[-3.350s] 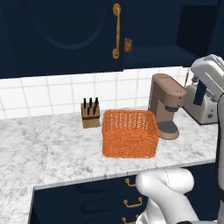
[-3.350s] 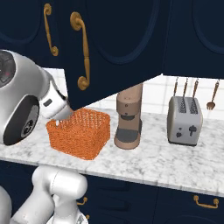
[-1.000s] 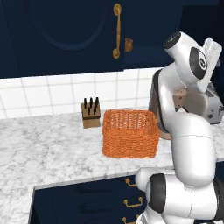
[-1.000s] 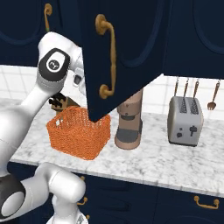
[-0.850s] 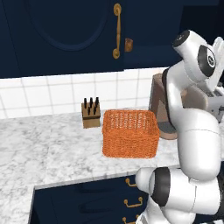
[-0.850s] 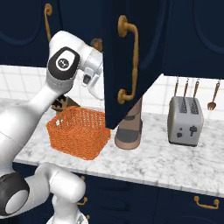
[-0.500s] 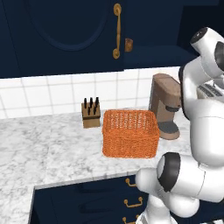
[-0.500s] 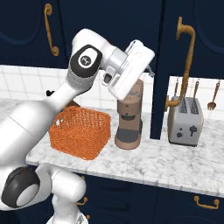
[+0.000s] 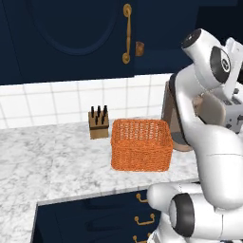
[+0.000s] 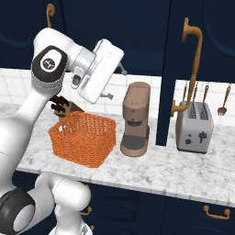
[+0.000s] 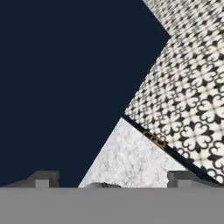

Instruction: Open the cabinet, pick up the bread from the cabinet and place it in the basket. Then move the basket to the dining counter.

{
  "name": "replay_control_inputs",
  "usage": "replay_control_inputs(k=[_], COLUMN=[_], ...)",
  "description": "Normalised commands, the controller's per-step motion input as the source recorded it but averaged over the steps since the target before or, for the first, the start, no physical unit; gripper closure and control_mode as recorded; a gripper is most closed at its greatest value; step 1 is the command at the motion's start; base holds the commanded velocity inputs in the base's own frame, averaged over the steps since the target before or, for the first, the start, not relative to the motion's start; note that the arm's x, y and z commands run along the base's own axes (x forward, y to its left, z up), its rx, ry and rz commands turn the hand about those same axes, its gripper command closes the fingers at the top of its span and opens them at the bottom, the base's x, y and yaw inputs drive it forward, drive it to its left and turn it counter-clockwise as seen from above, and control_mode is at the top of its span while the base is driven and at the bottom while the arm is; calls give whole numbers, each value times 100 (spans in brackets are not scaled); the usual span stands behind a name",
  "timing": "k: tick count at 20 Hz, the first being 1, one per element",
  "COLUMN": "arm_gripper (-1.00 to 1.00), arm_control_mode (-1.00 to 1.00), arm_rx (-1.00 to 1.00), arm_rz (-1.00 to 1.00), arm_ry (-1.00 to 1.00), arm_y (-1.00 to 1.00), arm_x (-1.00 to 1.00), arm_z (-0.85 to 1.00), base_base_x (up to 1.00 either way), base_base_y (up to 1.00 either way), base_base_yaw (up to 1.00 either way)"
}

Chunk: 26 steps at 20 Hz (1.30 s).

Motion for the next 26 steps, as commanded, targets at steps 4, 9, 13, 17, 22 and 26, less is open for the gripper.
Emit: replay_control_inputs(k=[4, 9, 13, 17, 22, 26], arm_gripper=[-100, -100, -100, -100, -100, -100], arm_control_mode=[-100, -100, -100, -100, -100, -100], arm_rx=[-18, -26, -33, -33, -26, -2], arm_rz=[45, 53, 55, 50, 50, 38], arm_ry=[22, 34, 41, 46, 45, 36], arm_y=[100, 100, 76, 59, 43, 41], arm_x=[-35, -27, -8, 0, 12, 67], arm_z=[5, 24, 31, 31, 47, 64], base_base_x=[0, 0, 0, 0, 0, 0], base_base_y=[0, 0, 0, 0, 0, 0], base_base_yaw=[0, 0, 0, 0, 0, 0])
